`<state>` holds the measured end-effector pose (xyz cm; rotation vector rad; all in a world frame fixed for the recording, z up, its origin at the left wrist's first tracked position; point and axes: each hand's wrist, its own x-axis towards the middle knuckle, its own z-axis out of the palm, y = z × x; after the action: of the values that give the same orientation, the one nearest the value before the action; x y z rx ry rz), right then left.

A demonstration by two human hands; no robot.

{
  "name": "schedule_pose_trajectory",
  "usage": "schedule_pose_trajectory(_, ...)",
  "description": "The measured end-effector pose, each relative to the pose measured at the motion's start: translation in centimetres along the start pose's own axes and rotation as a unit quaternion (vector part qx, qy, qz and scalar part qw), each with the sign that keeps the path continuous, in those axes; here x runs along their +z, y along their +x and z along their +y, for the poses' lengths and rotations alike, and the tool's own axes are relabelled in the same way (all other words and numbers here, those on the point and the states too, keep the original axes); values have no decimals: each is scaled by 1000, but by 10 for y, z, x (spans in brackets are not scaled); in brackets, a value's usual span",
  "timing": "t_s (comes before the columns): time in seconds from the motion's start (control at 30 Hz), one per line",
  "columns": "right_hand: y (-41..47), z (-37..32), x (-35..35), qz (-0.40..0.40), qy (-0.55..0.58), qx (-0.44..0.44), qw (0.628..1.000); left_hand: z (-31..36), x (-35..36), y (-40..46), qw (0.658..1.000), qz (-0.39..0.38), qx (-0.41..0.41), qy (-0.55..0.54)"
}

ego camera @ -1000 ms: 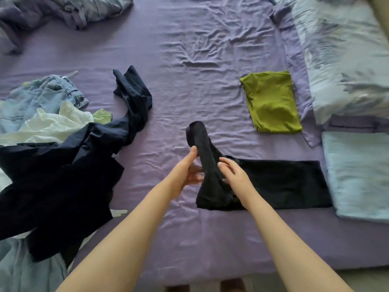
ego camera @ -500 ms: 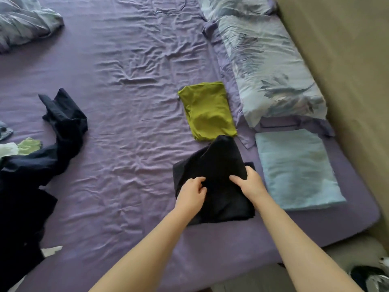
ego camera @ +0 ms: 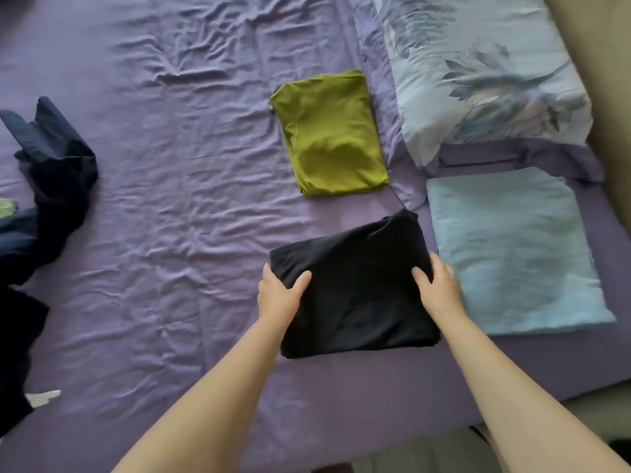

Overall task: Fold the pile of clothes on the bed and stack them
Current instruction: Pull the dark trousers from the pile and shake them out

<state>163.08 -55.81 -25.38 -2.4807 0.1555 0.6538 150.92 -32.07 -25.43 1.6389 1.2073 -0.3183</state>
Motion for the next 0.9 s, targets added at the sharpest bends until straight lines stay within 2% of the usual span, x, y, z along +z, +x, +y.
schedule_pose_trajectory(0.13, -1, 7, 14, -7, -15, 27, 999, -7, -4, 12, 994, -18, -69, -79)
schedule_pose_trajectory(0.23, 2, 9, 15, -23, 7, 82, 996, -14, -4, 13, 975, -57, -148, -155)
schedule_pose_trajectory(0.3, 3, 9, 12, -44, 26, 106, 993, -17, -4, 10, 968, -71, -166, -173)
schedule_pose_trajectory(0.4, 2, 13, 9, -63, 63, 95, 992, -20, -3, 8, 972, -52, -148, -172)
schedule_pose_trajectory(0.47, -5, 16, 10, -62, 67, 70, 993, -21, 1, 7, 984, 0, -110, -138)
schedule_pose_trajectory(0.57, -24, 15, 14, -22, 61, 28, 997, -18, 0, -1, 994, 75, -53, -56)
schedule_pose_trajectory(0.63, -38, 11, 14, 6, 57, 8, 998, -14, -7, -8, 995, 84, -42, -42)
schedule_pose_trajectory(0.73, -58, 0, 0, 26, 70, -4, 997, -10, -23, -19, 994, 38, -24, -98)
schedule_pose_trajectory(0.9, -74, -16, -57, 44, 92, -2, 995, 17, -42, -43, 977, -124, 0, -175)
